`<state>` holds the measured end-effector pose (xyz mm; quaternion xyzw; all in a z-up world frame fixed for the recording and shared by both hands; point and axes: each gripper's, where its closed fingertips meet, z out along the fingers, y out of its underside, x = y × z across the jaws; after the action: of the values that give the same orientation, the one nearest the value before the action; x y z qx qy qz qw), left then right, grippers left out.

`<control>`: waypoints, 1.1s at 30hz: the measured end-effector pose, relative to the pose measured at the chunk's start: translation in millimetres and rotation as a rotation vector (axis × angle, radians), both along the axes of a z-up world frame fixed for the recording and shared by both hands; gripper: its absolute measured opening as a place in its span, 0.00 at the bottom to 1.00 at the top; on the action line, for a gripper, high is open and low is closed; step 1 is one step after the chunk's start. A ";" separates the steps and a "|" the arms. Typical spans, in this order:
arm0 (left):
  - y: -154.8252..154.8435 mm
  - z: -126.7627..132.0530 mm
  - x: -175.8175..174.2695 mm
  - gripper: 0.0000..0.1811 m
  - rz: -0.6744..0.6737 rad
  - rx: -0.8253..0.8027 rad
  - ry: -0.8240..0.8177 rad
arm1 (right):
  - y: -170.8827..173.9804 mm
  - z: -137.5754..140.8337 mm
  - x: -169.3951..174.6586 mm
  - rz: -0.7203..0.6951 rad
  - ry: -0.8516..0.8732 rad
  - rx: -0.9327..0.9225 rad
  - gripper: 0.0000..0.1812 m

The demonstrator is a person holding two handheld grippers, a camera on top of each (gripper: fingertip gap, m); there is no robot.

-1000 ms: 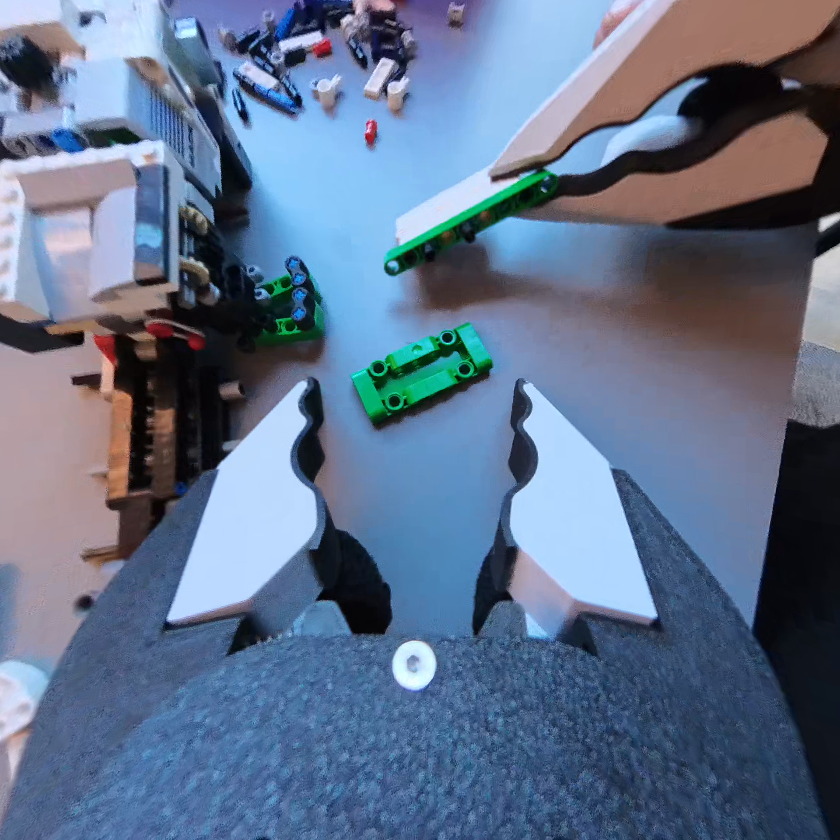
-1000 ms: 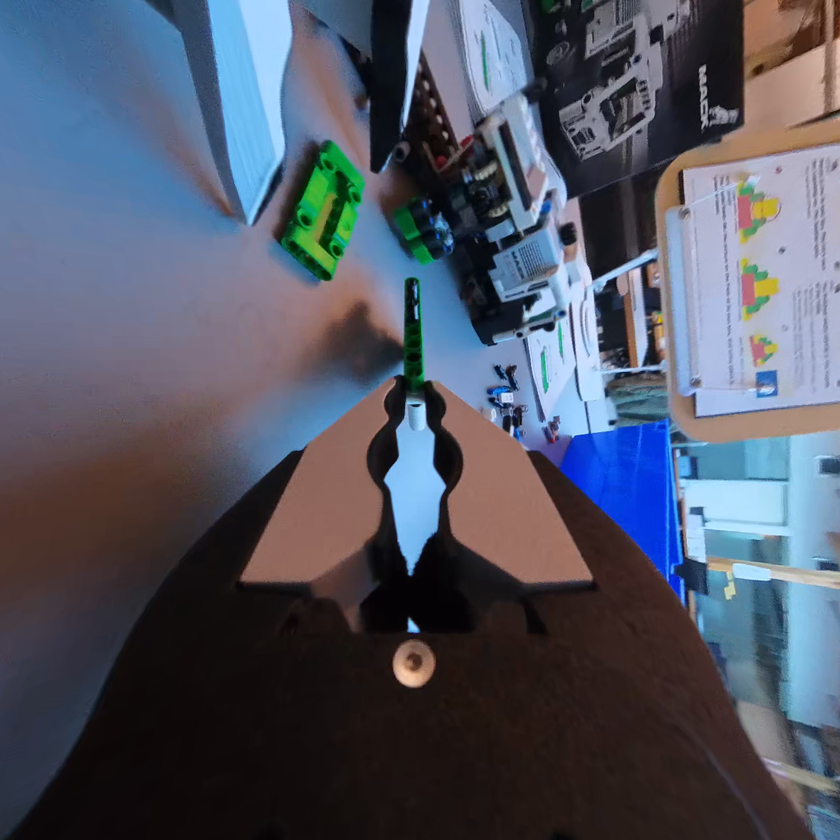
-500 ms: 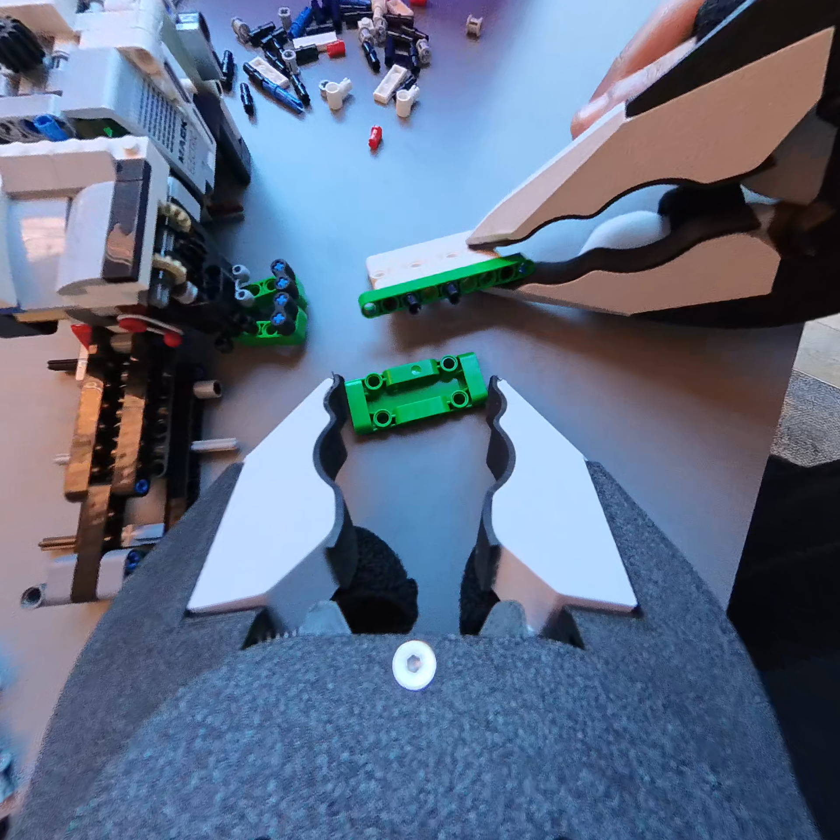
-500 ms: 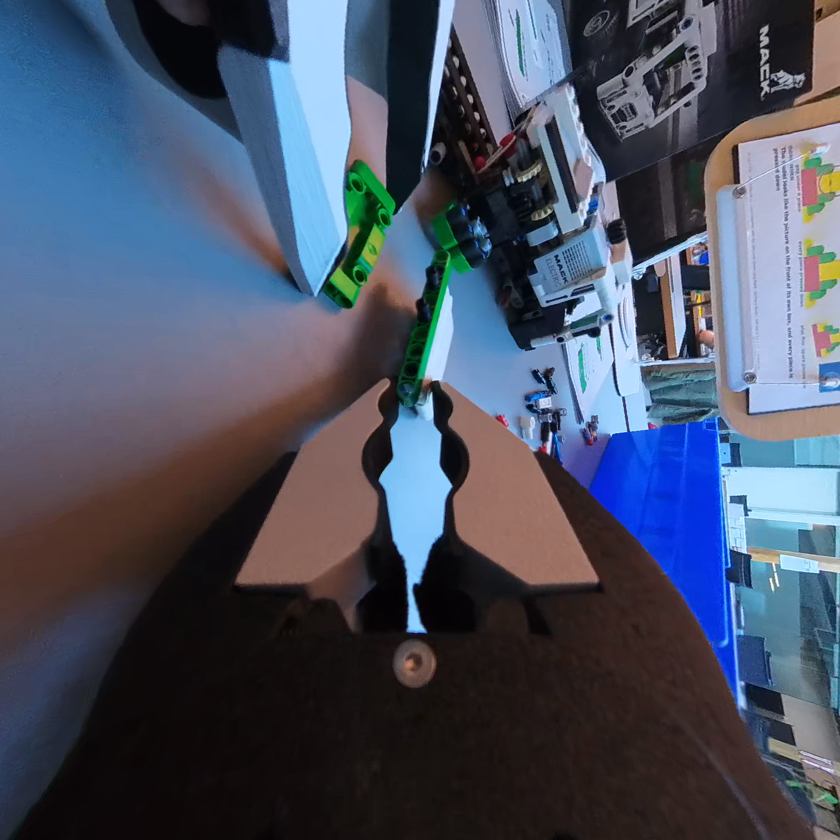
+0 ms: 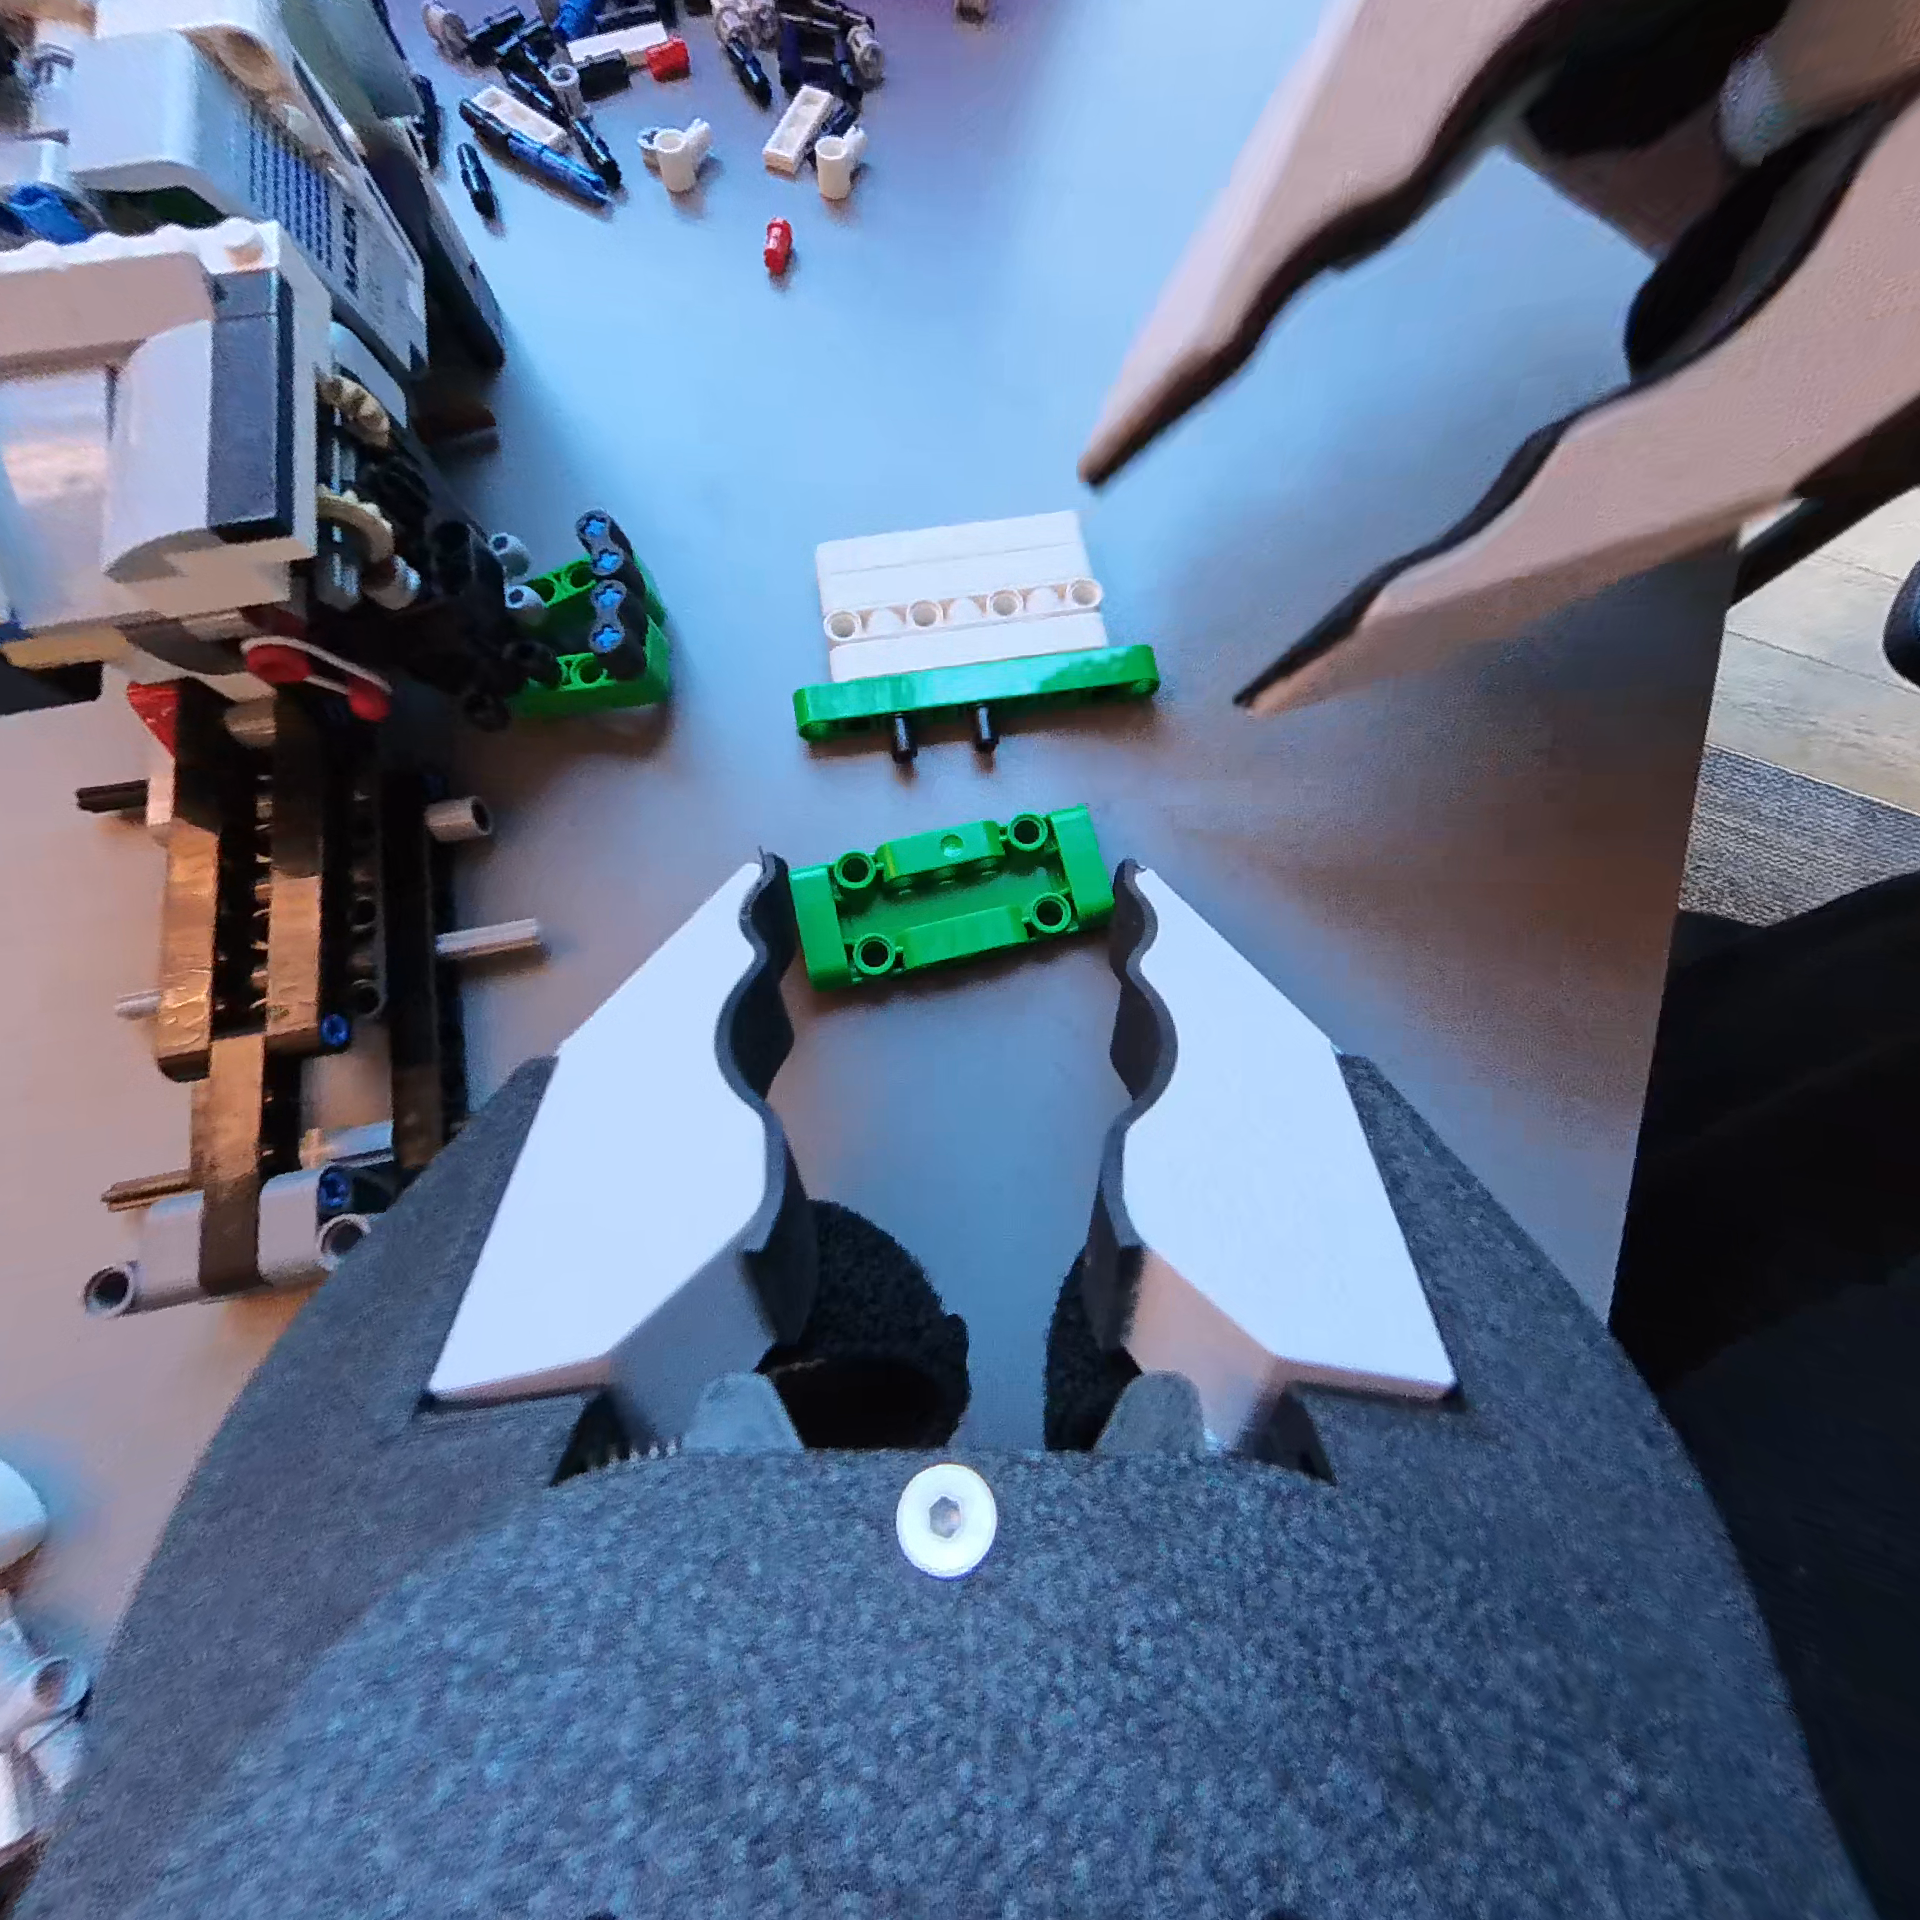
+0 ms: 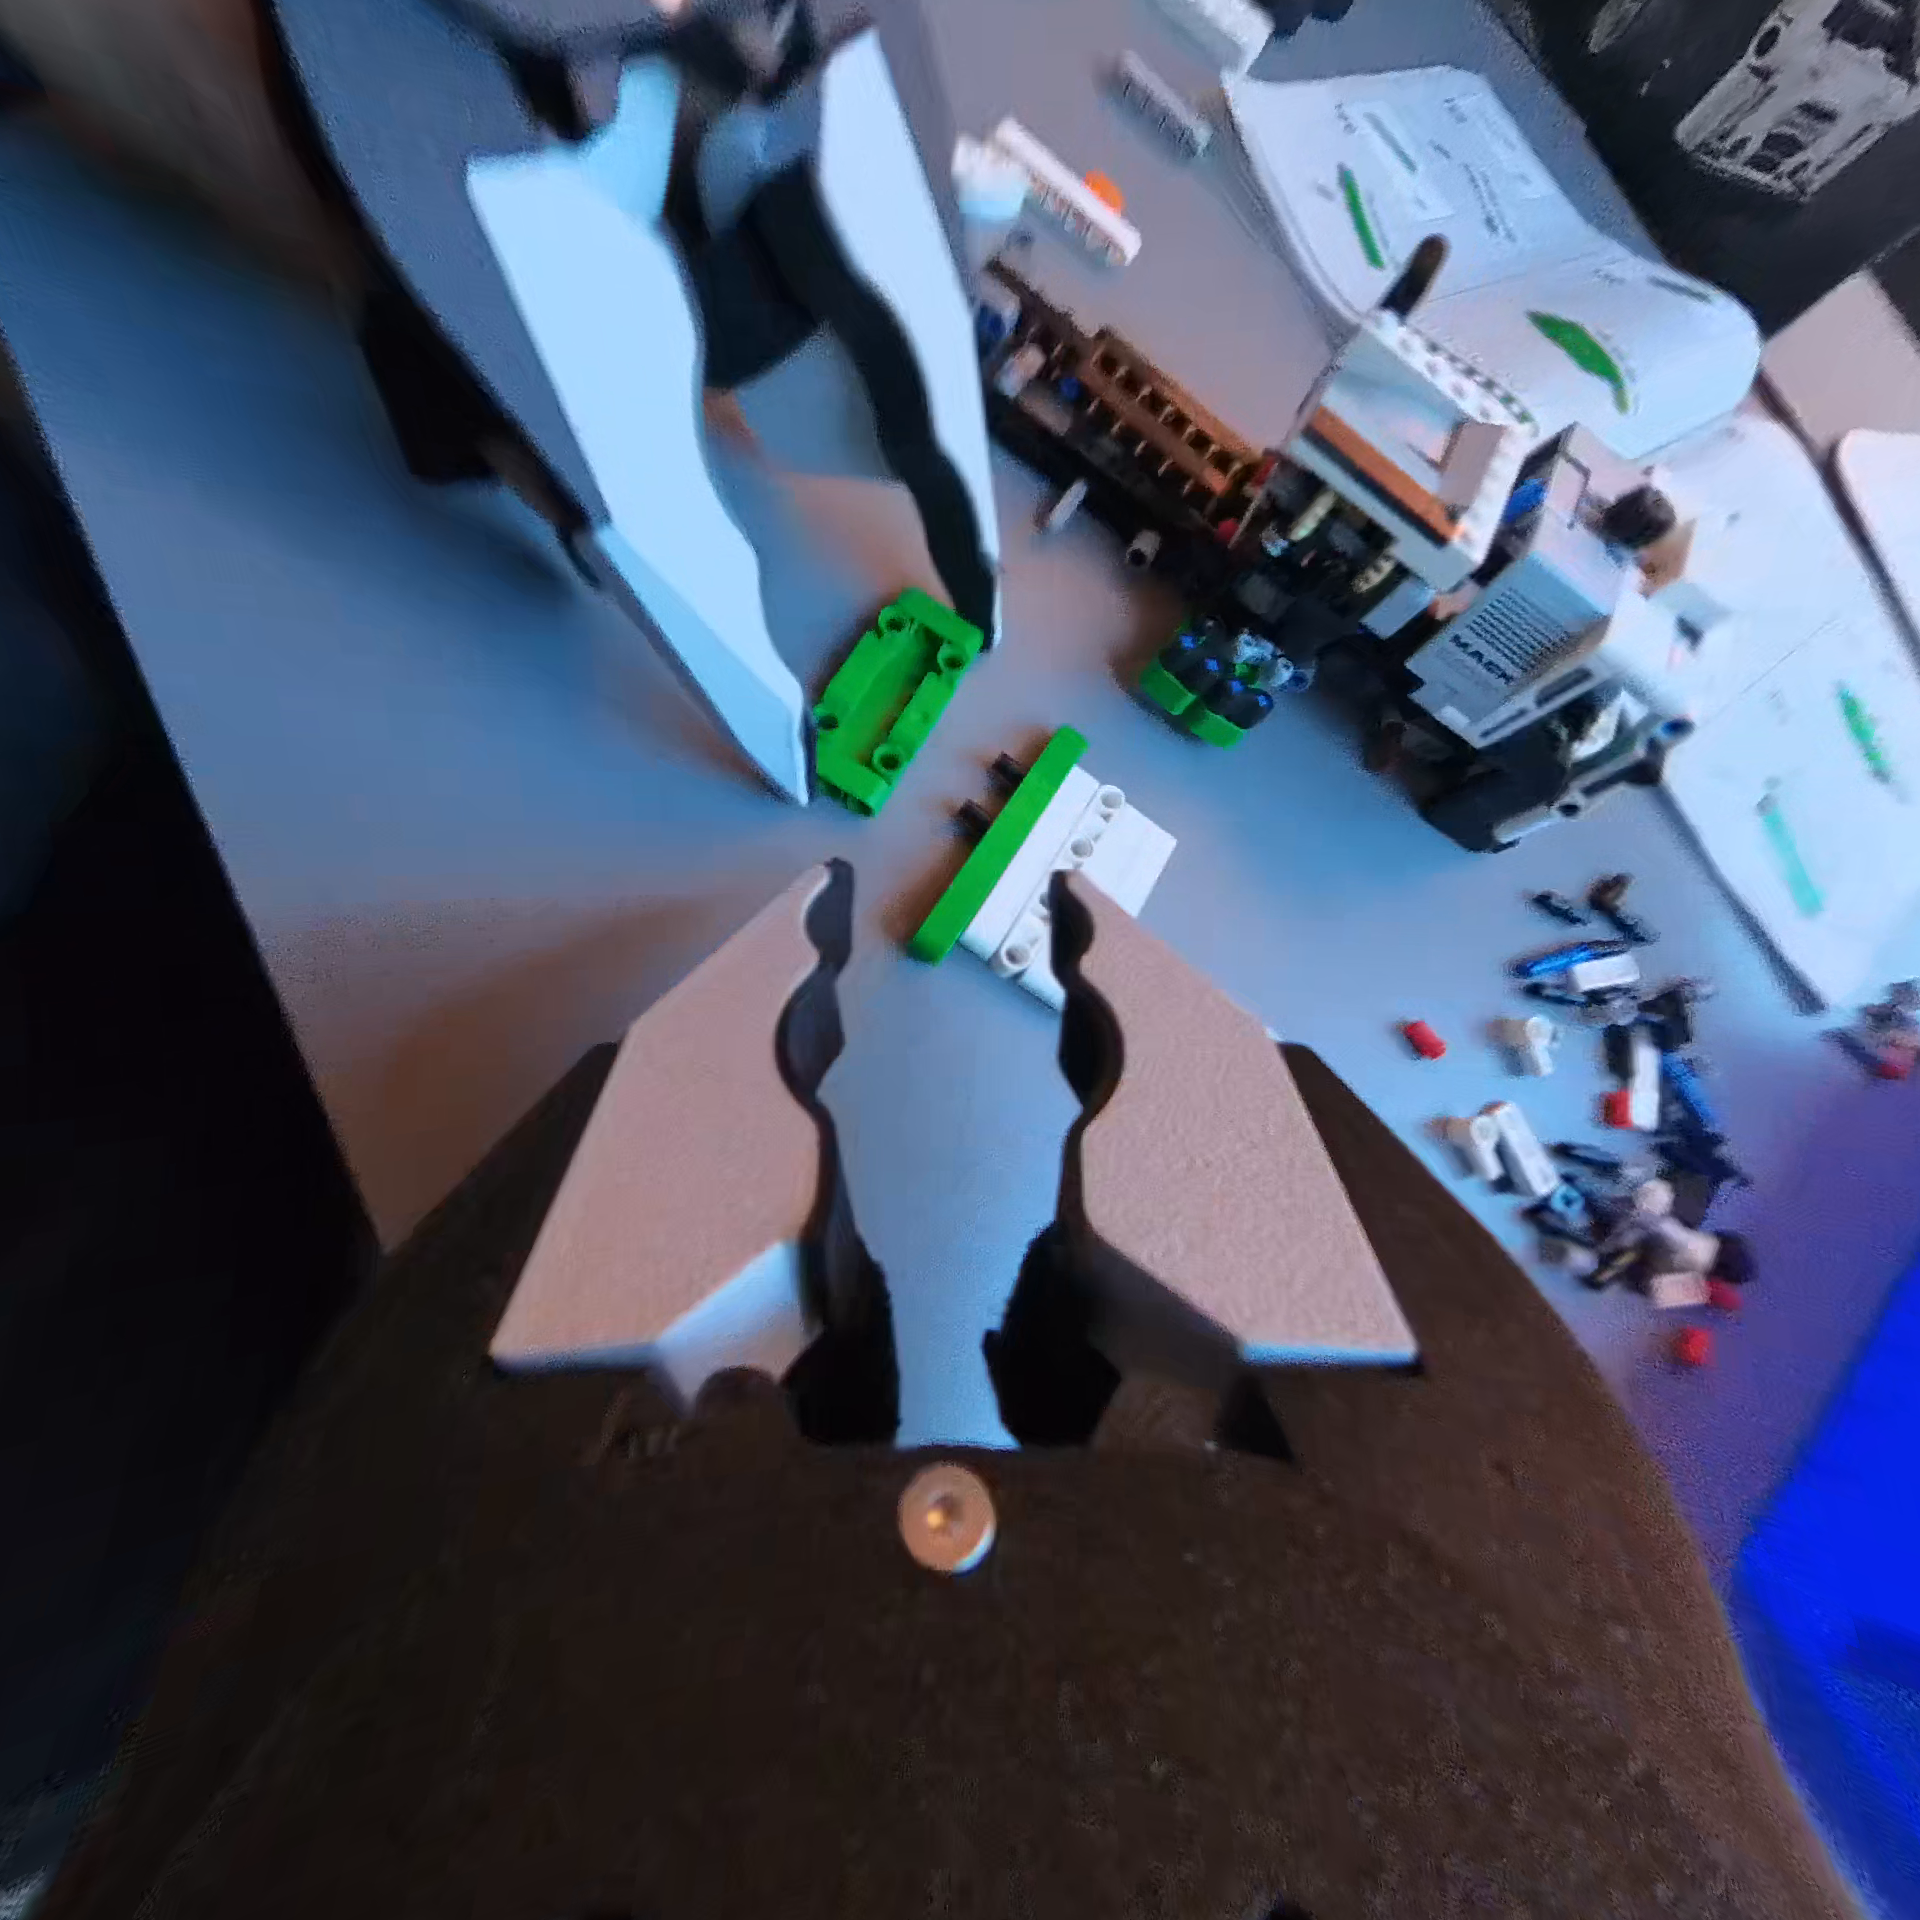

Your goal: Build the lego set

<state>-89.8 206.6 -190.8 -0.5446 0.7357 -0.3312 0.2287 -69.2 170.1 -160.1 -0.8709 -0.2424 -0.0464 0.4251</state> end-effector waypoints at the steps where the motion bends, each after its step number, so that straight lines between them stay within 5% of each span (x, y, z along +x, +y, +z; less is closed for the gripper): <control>1: -0.8 0.0 -0.5 0.33 -0.007 0.000 0.000 | 0.9 5.2 3.4 -0.032 0.073 0.014 0.24; 4: -2.0 -0.2 -0.6 0.33 -0.029 0.000 0.002 | 5.2 4.7 18.9 -0.142 0.275 0.005 0.35; 9: -3.4 -0.3 3.8 0.33 -0.041 0.005 -0.001 | 15.0 -16.3 24.1 -0.221 0.470 -0.097 0.35; 19: -7.9 -0.4 8.8 0.33 -0.050 0.004 0.000 | 28.8 -28.5 25.0 -0.258 0.273 -0.098 0.24; 33: -7.4 -0.5 8.5 0.33 -0.033 0.002 0.001 | 28.0 -26.3 16.7 -0.190 0.350 -0.113 0.25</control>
<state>-81.3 199.3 -191.3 -0.5322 0.7451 -0.3340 0.2237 -52.6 198.1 -186.4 -0.9070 -0.0838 0.0797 0.4049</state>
